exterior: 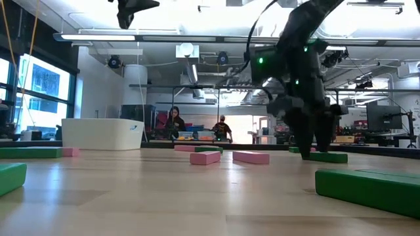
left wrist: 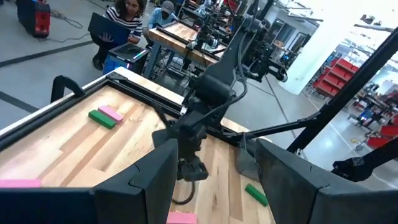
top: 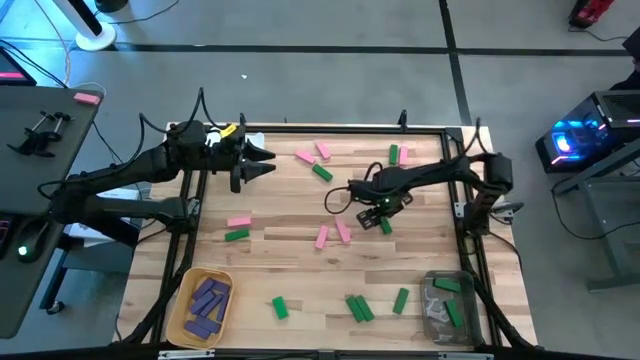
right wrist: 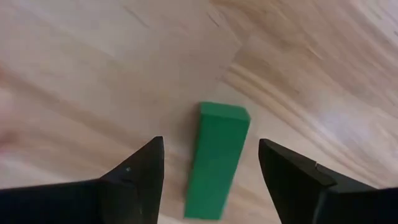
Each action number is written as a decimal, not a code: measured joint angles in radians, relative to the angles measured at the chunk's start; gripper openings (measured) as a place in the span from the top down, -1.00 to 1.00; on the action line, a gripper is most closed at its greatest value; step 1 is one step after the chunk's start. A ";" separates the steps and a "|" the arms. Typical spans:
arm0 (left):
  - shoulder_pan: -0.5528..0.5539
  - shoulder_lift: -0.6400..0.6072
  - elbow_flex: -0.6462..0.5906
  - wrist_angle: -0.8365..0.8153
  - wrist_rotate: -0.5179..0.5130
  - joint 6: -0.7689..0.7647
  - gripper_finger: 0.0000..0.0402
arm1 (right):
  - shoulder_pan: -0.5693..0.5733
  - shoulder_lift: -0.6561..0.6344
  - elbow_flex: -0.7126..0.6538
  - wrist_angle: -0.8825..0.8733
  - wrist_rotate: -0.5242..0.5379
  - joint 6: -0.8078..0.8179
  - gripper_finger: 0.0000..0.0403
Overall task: Sort blocks
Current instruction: Put the green block into the black bin
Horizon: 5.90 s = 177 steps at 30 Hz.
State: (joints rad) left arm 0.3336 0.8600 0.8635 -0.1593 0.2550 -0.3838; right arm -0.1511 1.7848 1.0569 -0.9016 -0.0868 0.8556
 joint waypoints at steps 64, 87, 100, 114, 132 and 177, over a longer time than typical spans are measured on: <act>0.002 0.105 0.001 0.231 0.017 0.117 -0.01 | 0.898 -0.599 -0.222 0.152 -0.501 1.132 -0.18; 0.002 0.105 0.000 0.232 0.052 -0.079 -0.01 | -0.215 -0.574 -0.222 0.231 0.766 0.416 0.86; 0.000 0.105 0.000 0.233 -0.040 -0.260 -0.01 | -0.582 -0.139 -0.222 0.535 0.409 -0.024 1.00; 0.000 0.105 0.000 0.232 -0.113 -0.236 -0.01 | -0.590 -0.121 -0.219 0.589 0.363 -0.128 1.00; 0.000 0.105 0.000 0.231 -0.113 -0.154 -0.01 | -0.105 -0.145 -0.213 0.287 0.060 -0.111 1.00; 0.000 0.105 0.000 0.231 0.011 -0.032 -0.01 | 0.395 -0.233 -0.155 0.087 0.162 0.746 -0.08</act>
State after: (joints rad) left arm 0.3333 0.9646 0.8636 0.0714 0.2657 -0.4155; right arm 0.2443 1.5515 0.9016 -0.8142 0.0750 1.6017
